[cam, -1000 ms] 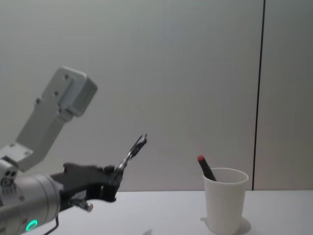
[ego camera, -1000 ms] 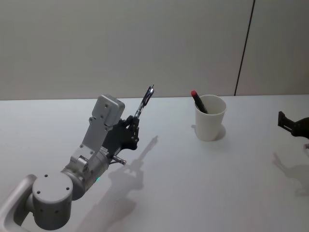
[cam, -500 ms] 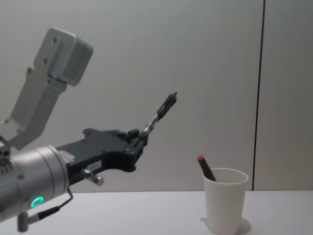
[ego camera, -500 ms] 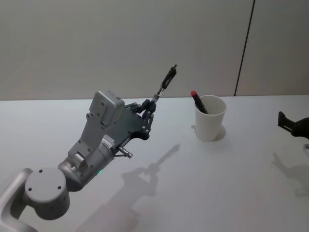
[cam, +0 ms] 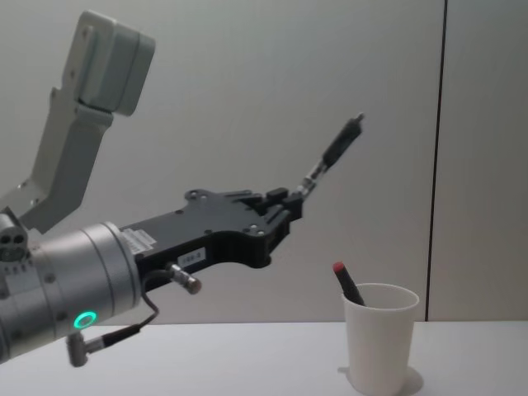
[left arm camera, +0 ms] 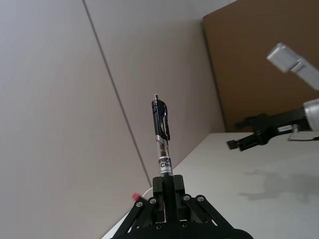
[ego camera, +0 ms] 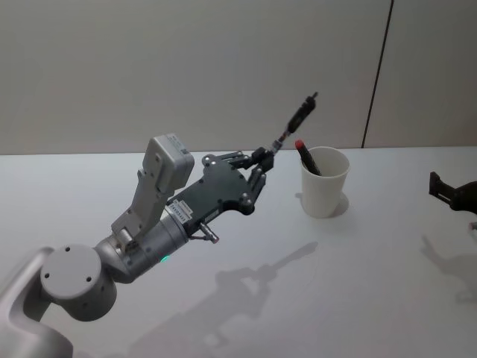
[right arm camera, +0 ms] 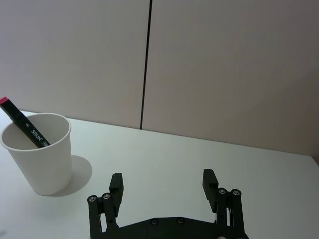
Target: Place the pen into the pen holder.
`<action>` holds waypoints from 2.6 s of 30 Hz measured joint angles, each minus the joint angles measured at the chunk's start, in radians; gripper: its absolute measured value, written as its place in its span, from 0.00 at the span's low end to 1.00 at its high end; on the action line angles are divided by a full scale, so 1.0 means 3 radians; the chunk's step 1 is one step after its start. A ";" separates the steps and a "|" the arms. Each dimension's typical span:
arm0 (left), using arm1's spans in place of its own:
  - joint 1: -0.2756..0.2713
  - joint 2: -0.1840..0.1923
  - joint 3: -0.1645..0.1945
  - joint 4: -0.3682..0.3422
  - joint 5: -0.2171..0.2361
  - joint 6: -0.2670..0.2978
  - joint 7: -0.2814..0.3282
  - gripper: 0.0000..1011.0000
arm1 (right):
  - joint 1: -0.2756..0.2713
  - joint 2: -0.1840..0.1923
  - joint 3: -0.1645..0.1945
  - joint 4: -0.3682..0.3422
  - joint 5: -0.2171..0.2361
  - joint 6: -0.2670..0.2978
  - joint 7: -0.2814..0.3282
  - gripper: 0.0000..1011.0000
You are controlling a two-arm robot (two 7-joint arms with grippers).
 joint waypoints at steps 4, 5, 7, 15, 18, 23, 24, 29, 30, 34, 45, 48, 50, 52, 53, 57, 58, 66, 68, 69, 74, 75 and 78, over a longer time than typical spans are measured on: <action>-0.0077 -0.0049 0.0023 0.0092 -0.0066 -0.0065 -0.0235 0.13 | 0.0000 0.0000 0.0000 0.0000 0.0000 0.0000 0.0000 0.99; -0.0090 -0.0058 0.0028 0.0108 -0.0072 -0.0072 -0.0271 0.13 | 0.0000 0.0000 0.0000 0.0000 0.0000 0.0000 0.0000 0.99; -0.0118 -0.0076 0.0038 0.0137 -0.0077 -0.0081 -0.0328 0.13 | 0.0000 0.0000 0.0000 0.0000 0.0000 0.0000 0.0000 0.99; -0.0230 -0.0174 0.0112 0.0249 0.0022 -0.0095 -0.0502 0.13 | 0.0000 0.0000 0.0000 0.0000 0.0000 0.0000 0.0000 0.99; -0.0257 -0.0204 0.0138 0.0269 0.0101 -0.0090 -0.0503 0.13 | 0.0000 0.0000 0.0000 0.0000 0.0000 0.0000 0.0000 0.99; -0.0288 -0.0242 0.0178 0.0278 0.0262 -0.0061 -0.0457 0.13 | 0.0000 0.0000 0.0000 0.0000 0.0000 0.0000 0.0000 0.99; -0.0296 -0.0253 0.0193 0.0278 0.0327 -0.0044 -0.0430 0.13 | 0.0000 0.0000 0.0000 0.0000 0.0000 0.0000 0.0000 0.99; -0.0311 -0.0285 0.0244 0.0256 0.0541 0.0013 -0.0337 0.13 | 0.0000 0.0000 0.0000 0.0000 0.0000 0.0000 0.0000 0.99; -0.0311 -0.0289 0.0251 0.0251 0.0581 0.0023 -0.0317 0.13 | 0.0000 0.0000 0.0000 0.0000 0.0000 0.0000 0.0000 0.99; -0.0311 -0.0310 0.0292 0.0228 0.0718 0.0054 -0.0237 0.13 | 0.0000 0.0000 0.0000 0.0000 0.0000 0.0000 0.0000 0.99; -0.0296 -0.0361 0.0386 0.0206 0.0937 0.0059 -0.0112 0.13 | 0.0000 0.0000 0.0000 0.0000 0.0000 0.0000 0.0000 0.99; -0.0296 -0.0375 0.0404 0.0223 0.0940 0.0031 -0.0111 0.13 | 0.0000 0.0000 0.0000 0.0000 0.0000 0.0000 0.0000 0.99; -0.0297 -0.0381 0.0411 0.0231 0.0940 0.0017 -0.0112 0.13 | 0.0000 0.0000 0.0000 0.0000 0.0000 0.0000 0.0000 0.99; -0.0300 -0.0393 0.0425 0.0249 0.0932 -0.0011 -0.0121 0.13 | 0.0000 0.0000 0.0000 0.0000 0.0000 0.0000 0.0000 0.99; -0.0301 -0.0397 0.0429 0.0255 0.0926 -0.0023 -0.0127 0.13 | 0.0000 0.0000 0.0000 0.0000 0.0000 0.0000 0.0000 0.99; -0.0306 -0.0413 0.0448 0.0283 0.0899 -0.0065 -0.0159 0.13 | 0.0000 0.0000 0.0000 0.0000 0.0000 0.0000 0.0000 0.99; -0.0308 -0.0418 0.0454 0.0294 0.0888 -0.0078 -0.0173 0.13 | 0.0000 0.0000 0.0000 0.0000 0.0000 0.0000 0.0000 0.99; -0.0332 -0.0443 0.0477 0.0347 0.0811 -0.0137 -0.0276 0.13 | 0.0000 0.0000 0.0000 0.0000 0.0000 0.0000 0.0000 0.99; -0.0337 -0.0446 0.0479 0.0355 0.0800 -0.0143 -0.0292 0.13 | 0.0000 0.0000 0.0000 0.0000 0.0000 0.0000 0.0000 0.99; -0.0339 -0.0447 0.0480 0.0358 0.0796 -0.0145 -0.0300 0.13 | 0.0000 0.0000 0.0000 0.0000 0.0000 0.0000 0.0000 0.99; -0.0350 -0.0454 0.0486 0.0375 0.0767 -0.0157 -0.0342 0.13 | 0.0000 0.0000 0.0000 0.0000 0.0000 0.0000 0.0000 0.99; -0.0350 -0.0454 0.0486 0.0375 0.0767 -0.0157 -0.0342 0.13 | 0.0000 0.0000 0.0000 0.0000 0.0000 0.0000 0.0000 0.99; -0.0356 -0.0457 0.0489 0.0384 0.0755 -0.0163 -0.0364 0.13 | 0.0000 0.0000 0.0000 0.0000 0.0000 0.0000 0.0000 0.99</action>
